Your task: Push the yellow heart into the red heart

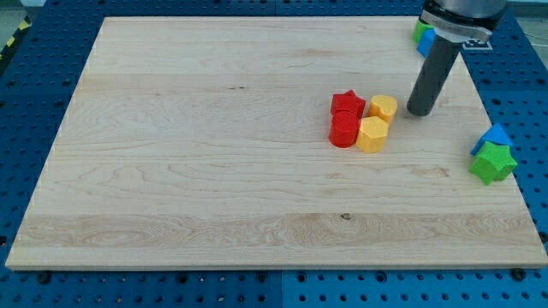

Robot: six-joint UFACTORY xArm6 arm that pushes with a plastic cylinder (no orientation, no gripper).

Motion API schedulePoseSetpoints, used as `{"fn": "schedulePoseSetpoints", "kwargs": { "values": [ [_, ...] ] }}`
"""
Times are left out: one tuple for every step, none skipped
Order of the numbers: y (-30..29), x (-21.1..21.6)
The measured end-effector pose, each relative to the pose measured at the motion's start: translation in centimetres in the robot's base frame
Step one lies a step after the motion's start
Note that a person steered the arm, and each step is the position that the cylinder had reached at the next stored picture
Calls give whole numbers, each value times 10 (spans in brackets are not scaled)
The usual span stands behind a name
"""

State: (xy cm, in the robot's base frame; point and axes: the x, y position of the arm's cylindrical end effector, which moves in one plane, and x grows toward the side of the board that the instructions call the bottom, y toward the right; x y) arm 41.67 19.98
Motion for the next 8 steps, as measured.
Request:
{"fn": "schedulePoseSetpoints", "kwargs": {
  "values": [
    [0,10],
    [-8,10],
    [-19,10],
    [-41,10],
    [-42,10],
    [-40,5],
    [-26,2],
    [7,2]
  ]
}}
